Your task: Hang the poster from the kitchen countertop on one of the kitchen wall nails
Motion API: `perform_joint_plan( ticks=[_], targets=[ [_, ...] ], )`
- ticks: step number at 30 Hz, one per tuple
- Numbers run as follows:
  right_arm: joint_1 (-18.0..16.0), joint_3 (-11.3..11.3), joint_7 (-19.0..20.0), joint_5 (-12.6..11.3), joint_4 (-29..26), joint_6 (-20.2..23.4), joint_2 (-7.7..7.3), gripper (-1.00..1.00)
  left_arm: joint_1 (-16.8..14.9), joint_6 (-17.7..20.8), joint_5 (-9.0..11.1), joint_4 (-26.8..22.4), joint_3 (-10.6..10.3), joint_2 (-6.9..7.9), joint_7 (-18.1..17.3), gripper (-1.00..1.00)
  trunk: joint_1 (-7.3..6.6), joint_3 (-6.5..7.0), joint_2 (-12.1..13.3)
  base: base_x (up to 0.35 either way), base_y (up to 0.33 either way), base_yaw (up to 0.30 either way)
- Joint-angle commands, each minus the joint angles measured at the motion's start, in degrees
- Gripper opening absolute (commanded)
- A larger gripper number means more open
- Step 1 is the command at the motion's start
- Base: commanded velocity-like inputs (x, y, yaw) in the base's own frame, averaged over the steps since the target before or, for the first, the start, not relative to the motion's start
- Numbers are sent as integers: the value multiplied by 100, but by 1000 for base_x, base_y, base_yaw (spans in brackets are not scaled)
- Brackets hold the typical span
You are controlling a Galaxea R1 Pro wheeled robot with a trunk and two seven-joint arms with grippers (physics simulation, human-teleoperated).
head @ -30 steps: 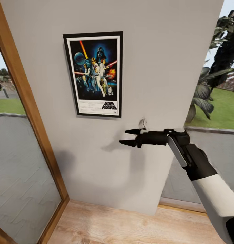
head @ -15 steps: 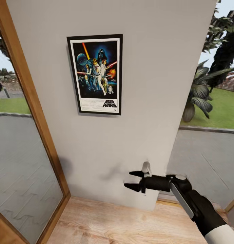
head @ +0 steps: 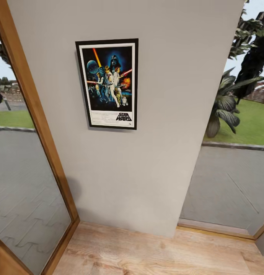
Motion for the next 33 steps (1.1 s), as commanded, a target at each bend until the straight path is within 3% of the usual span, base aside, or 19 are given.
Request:
perform_joint_plan(
  ticks=[1,3,4,6,8,10,11,15,18,19,24,33],
  targets=[
    [89,40,-444,-54,99,-32,14,100,0,-71,33,161,1,-1,106,100,4,-11,-12,0,0,0],
    [220,38,-1123,-62,178,-47,62,100,0,-162,32,324,-5,-25,571,100,4,-11,-12,0,0,0],
    [290,37,-1551,-65,208,-49,130,100,0,-199,32,389,-11,-83,1017,100,4,-11,-12,0,0,0],
    [372,36,-1948,-68,229,-50,200,100,0,-223,32,430,-18,-179,1474,100,4,-11,-12,0,0,0],
    [564,35,-2600,-70,249,-59,341,100,0,-259,-45,474,-34,-375,2283,100,4,-11,-12,0,0,0],
    [655,34,-2851,-70,255,-64,421,100,0,-279,-161,485,-42,-445,2626,100,4,-11,-12,0,0,0],
    [731,34,-3059,-71,259,-68,481,100,0,-303,-325,491,-44,-494,2918,100,4,-11,-12,0,0,0],
    [881,34,-3455,-71,267,-72,584,100,0,-423,-725,506,-26,-554,3396,100,4,-11,-12,0,0,0],
    [957,34,-3657,-71,269,-70,631,100,0,-530,-870,562,-22,-576,3541,100,4,-11,-12,0,0,0],
    [999,38,-3769,-75,264,-74,655,100,0,-609,-929,783,-13,-635,3615,100,4,-11,-12,0,0,0],
    [1008,42,-3788,-86,260,-80,661,100,0,-630,-955,887,8,-826,3628,100,4,-11,-12,0,0,0],
    [1010,42,-3795,-89,255,-82,662,100,0,-626,-961,915,19,-873,3631,100,4,-11,-12,0,0,0]
  ],
)
